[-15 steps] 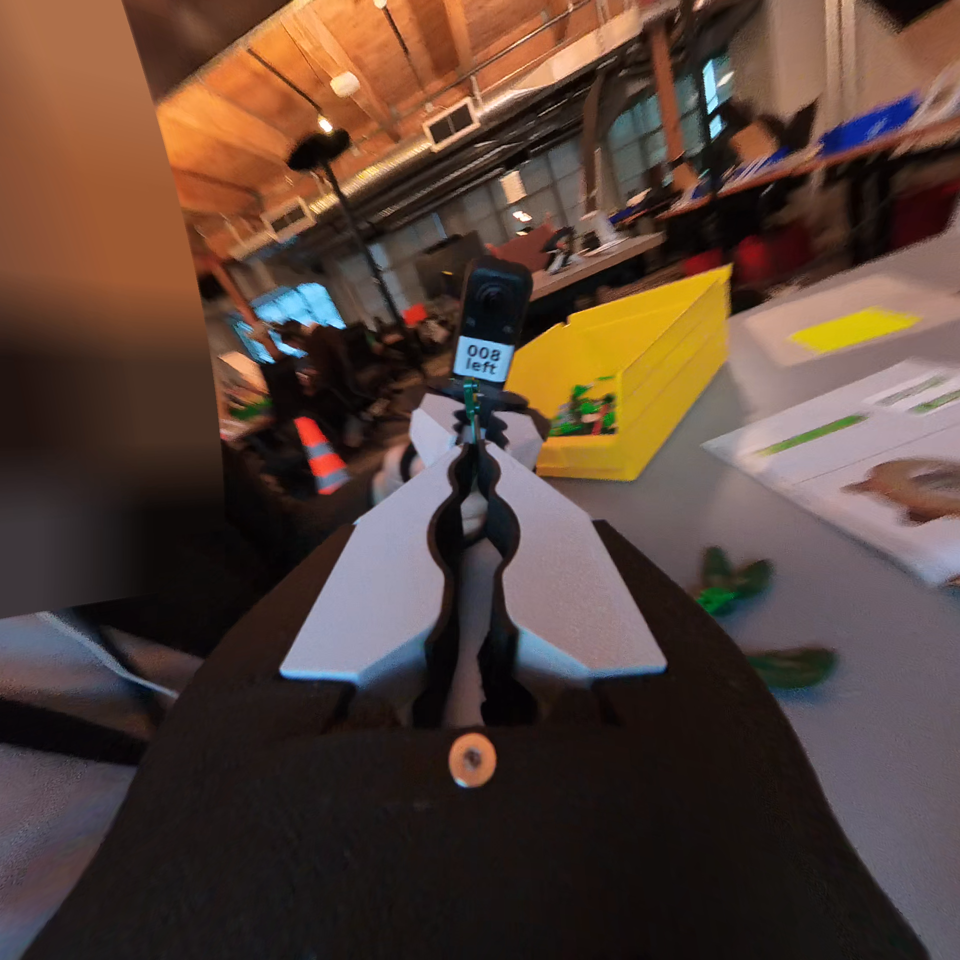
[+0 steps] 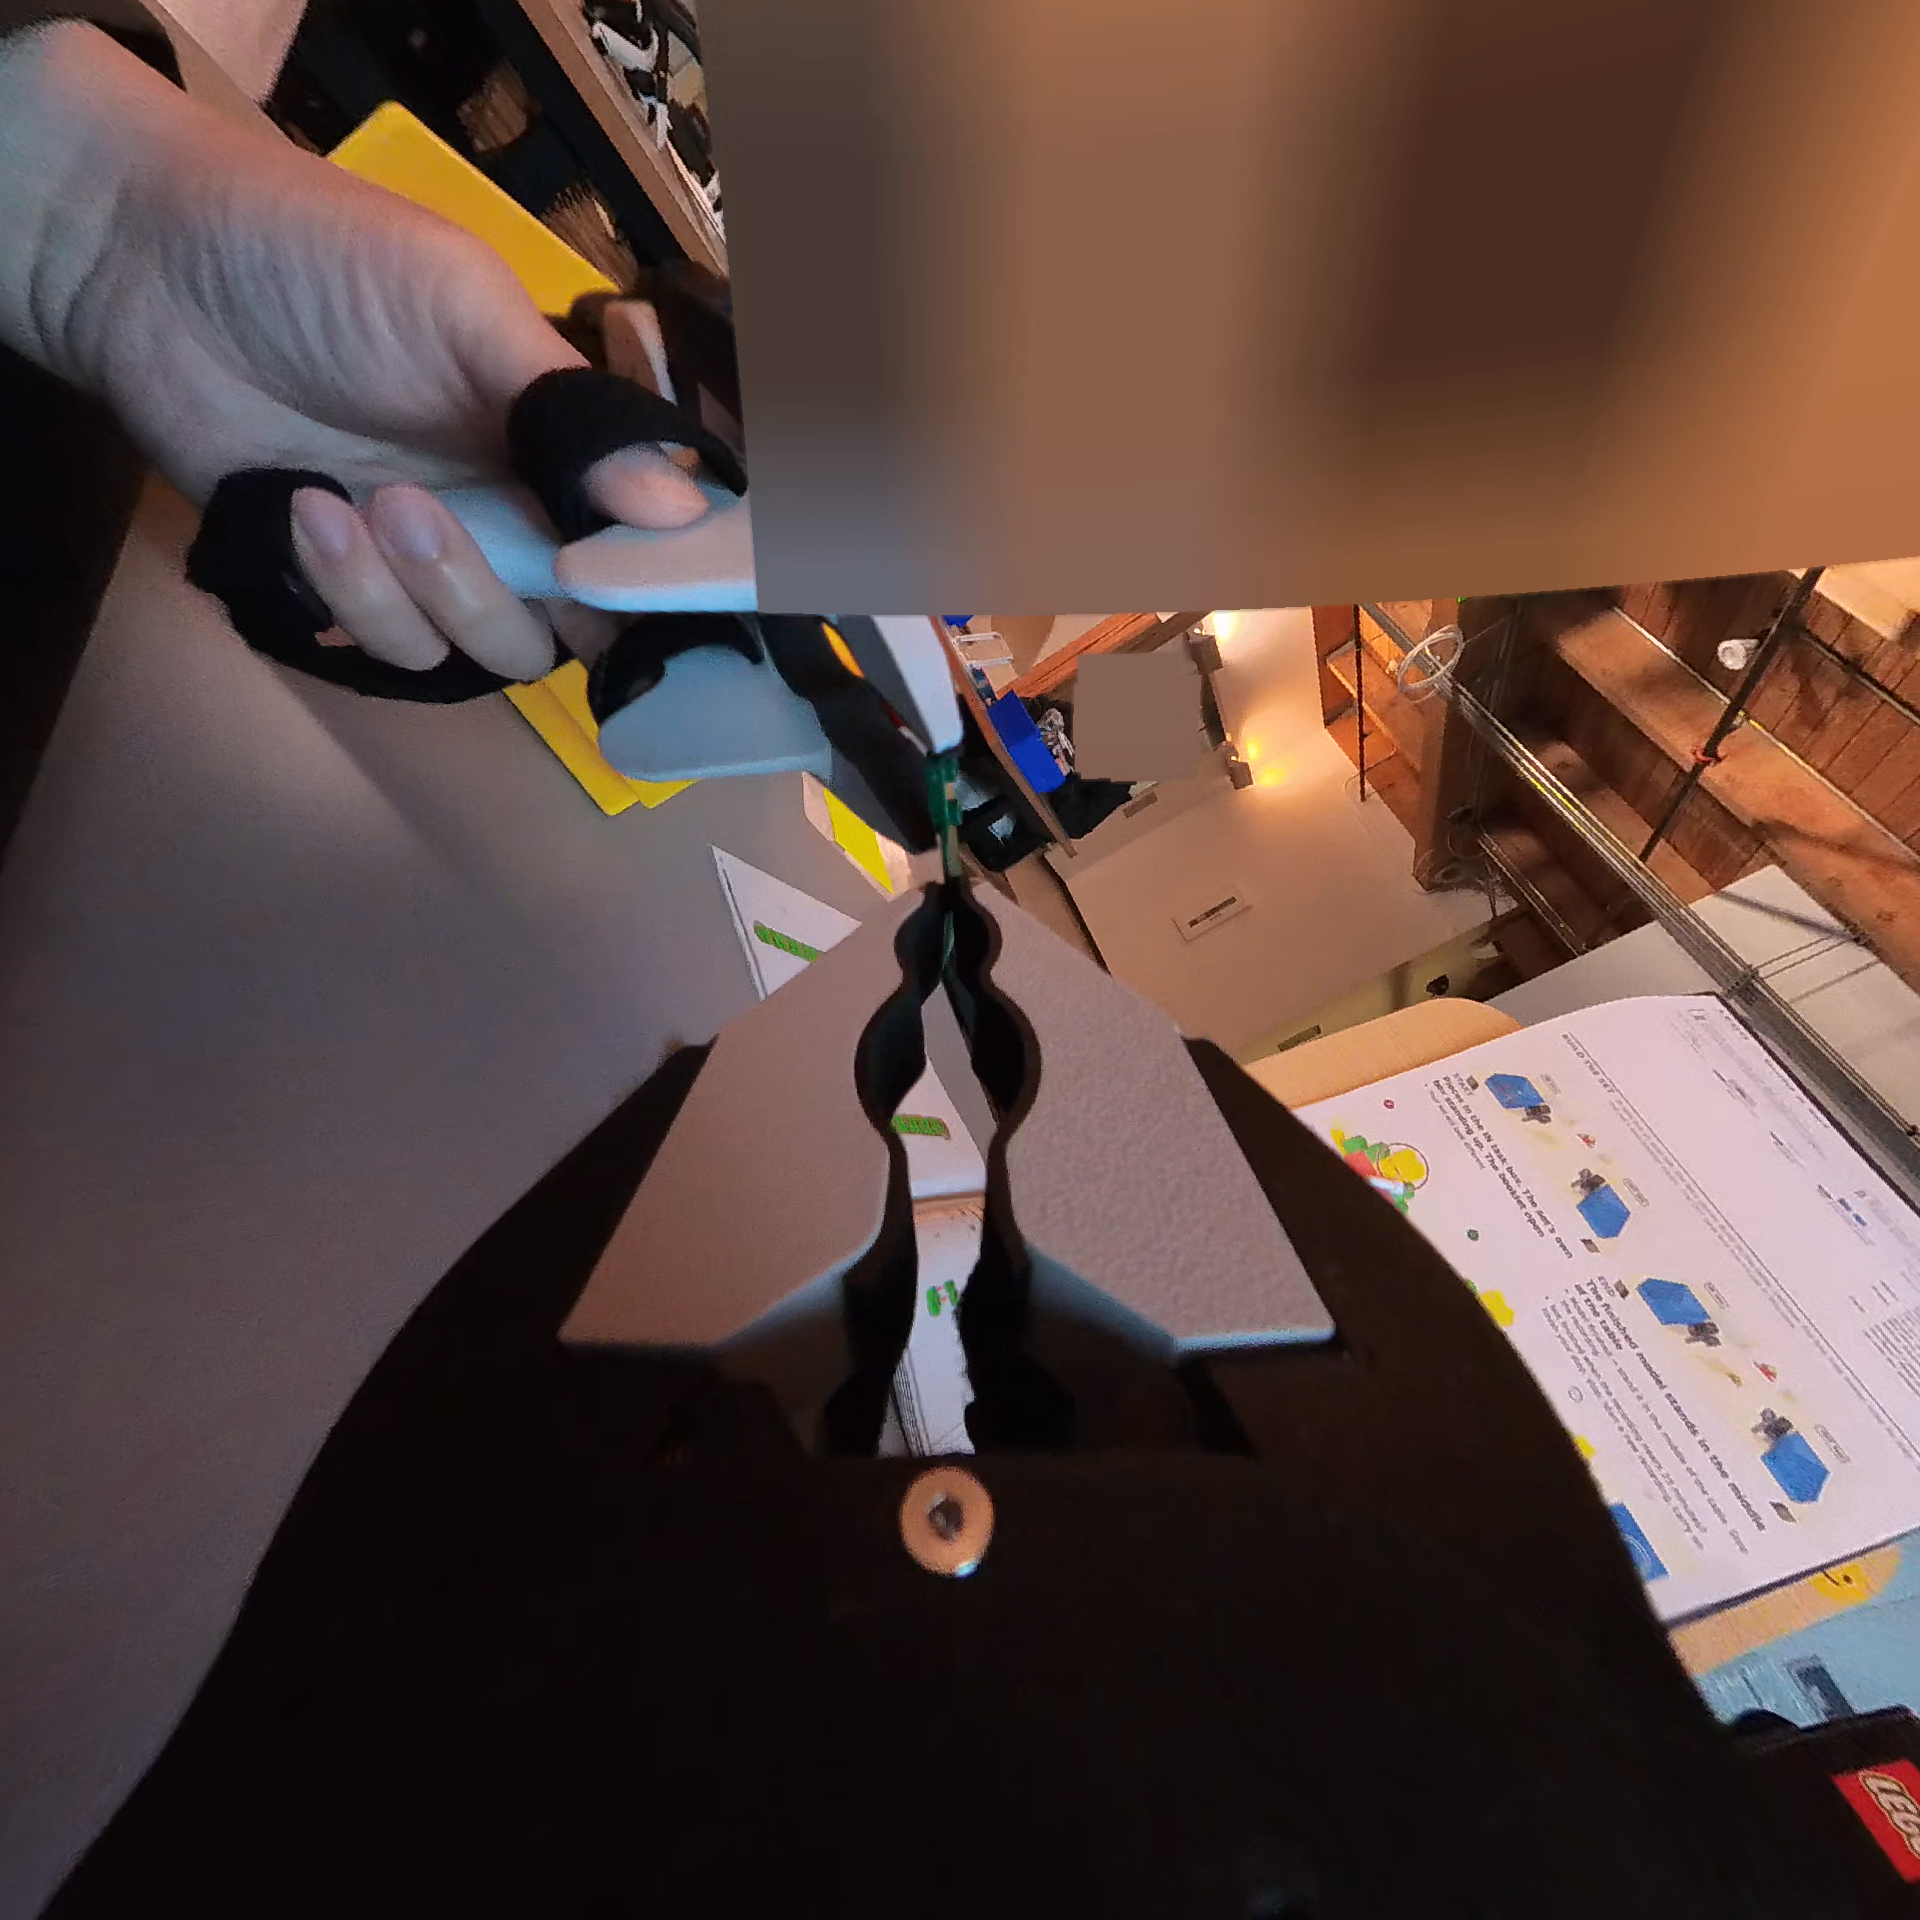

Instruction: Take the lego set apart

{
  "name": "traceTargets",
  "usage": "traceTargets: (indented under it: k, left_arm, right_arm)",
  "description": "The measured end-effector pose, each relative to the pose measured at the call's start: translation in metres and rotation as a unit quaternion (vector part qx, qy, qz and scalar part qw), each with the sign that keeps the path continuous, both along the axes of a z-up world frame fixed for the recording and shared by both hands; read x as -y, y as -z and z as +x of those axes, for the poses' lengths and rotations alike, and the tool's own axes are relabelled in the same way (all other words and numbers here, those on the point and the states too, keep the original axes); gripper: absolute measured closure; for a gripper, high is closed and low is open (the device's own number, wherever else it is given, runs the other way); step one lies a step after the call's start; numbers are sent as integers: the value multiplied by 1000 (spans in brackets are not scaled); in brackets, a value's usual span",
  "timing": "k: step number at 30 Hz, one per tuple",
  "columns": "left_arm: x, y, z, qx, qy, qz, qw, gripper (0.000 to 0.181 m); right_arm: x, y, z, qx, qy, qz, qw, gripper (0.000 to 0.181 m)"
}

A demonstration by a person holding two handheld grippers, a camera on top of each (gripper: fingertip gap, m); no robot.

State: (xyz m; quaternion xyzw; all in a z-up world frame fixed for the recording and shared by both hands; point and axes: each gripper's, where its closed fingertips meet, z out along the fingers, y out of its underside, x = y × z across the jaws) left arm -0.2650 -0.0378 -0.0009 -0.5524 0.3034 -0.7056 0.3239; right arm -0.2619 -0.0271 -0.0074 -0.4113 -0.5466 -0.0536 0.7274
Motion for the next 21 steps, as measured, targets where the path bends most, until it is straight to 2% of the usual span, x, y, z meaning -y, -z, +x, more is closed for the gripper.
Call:
traceTargets:
  k: [1,6,9,12,21]
  left_arm:
    - [1,1,1,-7,-5,15,1000,165]
    - [-4,11,6,-63,-59,90,992,165]
    - [-9,12,4,-93,-114,164,975,165]
    - [-8,16,8,-121,-135,215,960,169]
    - [-19,21,4,-139,-159,197,957,173]
  right_arm:
    - [-1,0,1,1,4,3,1000,181]
    - [-3,3,0,21,16,15,1000,181]
    - [-4,6,0,28,20,12,999,181]
    - [-6,9,0,35,25,9,999,181]
    - [-15,22,2,57,44,-16,997,181]
